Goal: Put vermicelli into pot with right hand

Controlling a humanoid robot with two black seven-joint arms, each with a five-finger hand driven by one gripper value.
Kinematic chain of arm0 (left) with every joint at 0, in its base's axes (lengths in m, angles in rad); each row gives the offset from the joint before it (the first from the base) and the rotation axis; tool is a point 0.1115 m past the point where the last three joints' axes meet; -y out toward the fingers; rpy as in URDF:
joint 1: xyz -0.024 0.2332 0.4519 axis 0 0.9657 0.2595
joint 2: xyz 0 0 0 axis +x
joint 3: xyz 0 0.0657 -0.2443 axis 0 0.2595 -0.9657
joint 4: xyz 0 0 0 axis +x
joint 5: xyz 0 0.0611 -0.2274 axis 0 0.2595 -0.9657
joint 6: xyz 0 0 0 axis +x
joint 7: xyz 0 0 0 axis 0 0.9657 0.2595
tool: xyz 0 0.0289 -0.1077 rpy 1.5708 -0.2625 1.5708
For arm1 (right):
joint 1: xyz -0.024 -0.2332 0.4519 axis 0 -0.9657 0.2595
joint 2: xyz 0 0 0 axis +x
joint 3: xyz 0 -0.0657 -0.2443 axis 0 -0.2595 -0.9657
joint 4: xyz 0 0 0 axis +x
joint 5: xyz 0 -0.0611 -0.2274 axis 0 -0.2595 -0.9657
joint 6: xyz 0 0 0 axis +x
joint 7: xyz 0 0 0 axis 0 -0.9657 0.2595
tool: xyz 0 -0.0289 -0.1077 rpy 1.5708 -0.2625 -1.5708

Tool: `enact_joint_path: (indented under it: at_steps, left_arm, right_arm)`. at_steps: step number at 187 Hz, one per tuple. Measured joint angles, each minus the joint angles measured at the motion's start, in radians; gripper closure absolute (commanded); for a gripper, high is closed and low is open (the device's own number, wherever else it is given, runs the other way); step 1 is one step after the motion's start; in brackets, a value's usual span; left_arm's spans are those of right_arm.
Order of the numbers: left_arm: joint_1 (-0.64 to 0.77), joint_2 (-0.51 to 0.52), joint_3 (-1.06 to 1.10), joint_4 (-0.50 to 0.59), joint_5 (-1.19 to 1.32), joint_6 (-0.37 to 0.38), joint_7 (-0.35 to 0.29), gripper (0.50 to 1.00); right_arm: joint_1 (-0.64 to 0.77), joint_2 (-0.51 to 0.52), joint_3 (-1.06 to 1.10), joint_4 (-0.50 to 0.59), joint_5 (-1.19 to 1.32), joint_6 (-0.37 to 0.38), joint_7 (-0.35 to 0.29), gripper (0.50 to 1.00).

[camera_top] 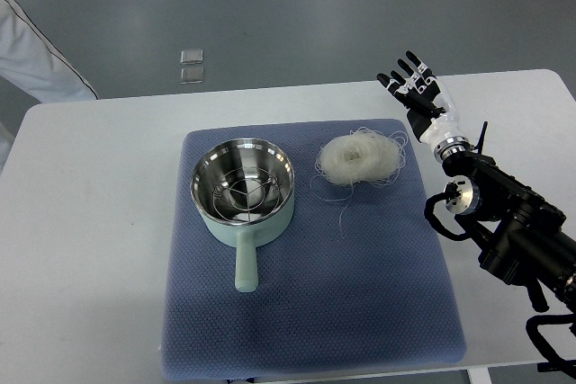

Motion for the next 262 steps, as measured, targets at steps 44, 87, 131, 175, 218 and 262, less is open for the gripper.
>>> enact_joint_path:
  at_steps: [44, 87, 131, 175, 218, 262]
  left_arm:
    - [-0.001, 0.0, 0.001, 0.008, -0.001, 0.0, 0.001, 0.5]
    - [-0.002, 0.0, -0.002, 0.012, -0.002, 0.004, 0.0, 0.5]
    - [-0.002, 0.0, -0.002, 0.011, -0.002, 0.005, 0.0, 0.5]
    - [-0.002, 0.0, -0.002, 0.01, -0.002, 0.005, 0.0, 0.5]
    - [-0.002, 0.0, -0.002, 0.01, -0.002, 0.005, 0.0, 0.5]
    - [-0.002, 0.0, 0.0, 0.01, -0.002, 0.005, 0.0, 0.5]
  right_arm:
    - [0.0, 0.0, 0.0, 0.0, 0.0, 0.0, 0.0, 0.574]
    - [0.0, -0.001, 0.0, 0.0, 0.0, 0.0, 0.0, 0.574]
    - [0.0, 0.0, 0.0, 0.0, 0.0, 0.0, 0.0, 0.574]
    - [-0.001, 0.0, -0.001, 0.0, 0.0, 0.0, 0.0, 0.574]
    - [-0.001, 0.0, -0.001, 0.0, 0.0, -0.002, 0.0, 0.574]
    - [0.001, 0.005, 0.0, 0.0, 0.0, -0.003, 0.0, 0.574]
